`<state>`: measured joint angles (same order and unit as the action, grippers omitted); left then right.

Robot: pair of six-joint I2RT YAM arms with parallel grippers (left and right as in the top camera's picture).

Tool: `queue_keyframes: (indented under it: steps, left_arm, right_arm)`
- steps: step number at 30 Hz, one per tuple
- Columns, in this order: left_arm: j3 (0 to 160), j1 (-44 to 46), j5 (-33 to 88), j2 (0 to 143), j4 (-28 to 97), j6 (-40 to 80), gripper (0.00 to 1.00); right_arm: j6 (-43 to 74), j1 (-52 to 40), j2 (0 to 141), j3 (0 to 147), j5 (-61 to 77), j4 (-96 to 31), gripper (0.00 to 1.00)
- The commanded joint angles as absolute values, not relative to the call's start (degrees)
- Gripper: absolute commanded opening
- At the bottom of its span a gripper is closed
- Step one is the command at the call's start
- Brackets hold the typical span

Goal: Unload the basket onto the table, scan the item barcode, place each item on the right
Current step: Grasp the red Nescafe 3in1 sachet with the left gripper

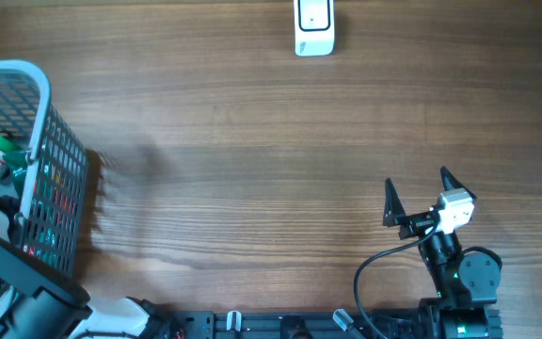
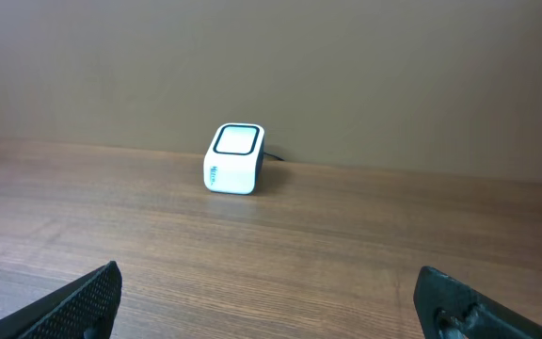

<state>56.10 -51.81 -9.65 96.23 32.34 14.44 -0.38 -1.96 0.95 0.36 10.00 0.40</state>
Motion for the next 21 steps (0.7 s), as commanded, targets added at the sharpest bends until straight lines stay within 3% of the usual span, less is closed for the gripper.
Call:
queue_keyframes:
  steps: [1,15,21]
  left_arm:
    - [55.44,-51.92,-9.45,97.01,33.01,14.68,0.04]
    - [56.31,-51.92,-3.64,71.88,32.6,17.78,0.04]
    - [56.34,-51.92,1.04,63.0,28.1,24.75,0.04]
  right_arm:
    - [-1.37,-2.2,0.64,0.3,8.97,0.58,1.0]
    - [-1.37,-2.2,0.64,0.3,8.97,0.58,1.0]
    - [-1.37,-2.2,0.64,0.3,8.97,0.58,1.0]
